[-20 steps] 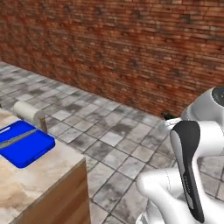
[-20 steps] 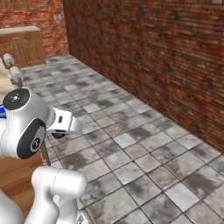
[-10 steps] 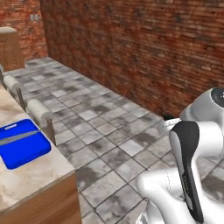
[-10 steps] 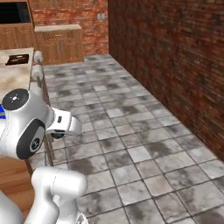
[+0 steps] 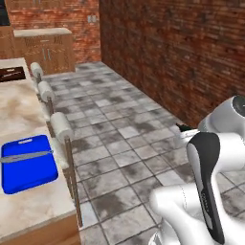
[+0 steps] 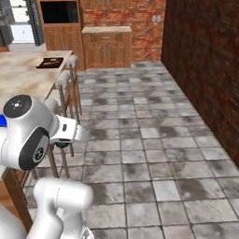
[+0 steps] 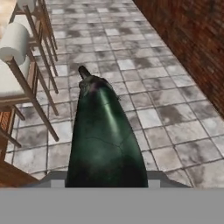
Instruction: Gather the onion and eggplant from the fridge and place them on a tray on the dining counter. Then gather the chicken drumstick and steak from the fridge and place them on the other tray.
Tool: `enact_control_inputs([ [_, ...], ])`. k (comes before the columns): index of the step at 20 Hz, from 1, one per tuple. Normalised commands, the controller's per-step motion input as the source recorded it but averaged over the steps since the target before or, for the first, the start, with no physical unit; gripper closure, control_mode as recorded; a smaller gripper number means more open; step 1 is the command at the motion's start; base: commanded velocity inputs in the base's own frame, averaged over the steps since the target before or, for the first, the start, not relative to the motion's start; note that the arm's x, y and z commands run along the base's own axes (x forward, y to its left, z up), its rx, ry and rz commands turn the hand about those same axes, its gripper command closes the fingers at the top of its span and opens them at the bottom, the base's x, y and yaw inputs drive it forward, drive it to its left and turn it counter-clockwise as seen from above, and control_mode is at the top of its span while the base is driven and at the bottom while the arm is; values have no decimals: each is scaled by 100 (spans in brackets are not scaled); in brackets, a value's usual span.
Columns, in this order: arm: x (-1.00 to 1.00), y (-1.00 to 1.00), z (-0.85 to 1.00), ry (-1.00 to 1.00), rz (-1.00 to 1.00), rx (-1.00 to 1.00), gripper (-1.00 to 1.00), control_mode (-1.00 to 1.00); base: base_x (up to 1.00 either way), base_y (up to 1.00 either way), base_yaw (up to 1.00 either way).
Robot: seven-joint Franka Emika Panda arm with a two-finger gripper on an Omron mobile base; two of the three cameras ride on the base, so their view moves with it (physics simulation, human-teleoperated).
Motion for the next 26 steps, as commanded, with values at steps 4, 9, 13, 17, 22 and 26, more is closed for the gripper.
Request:
enact_control_inputs([
  [4,0,0,0,0,0,0,100,100,85,-25,49],
  [9,0,0,0,0,0,0,100,100,70,-33,50],
  [13,0,0,0,0,0,0,100,100,57,-26,54],
  [17,0,0,0,0,0,0,100,100,41,-8,63],
  [22,0,0,0,0,0,0,100,100,36,-7,65],
  [26,0,0,0,0,0,0,100,100,34,-7,66],
])
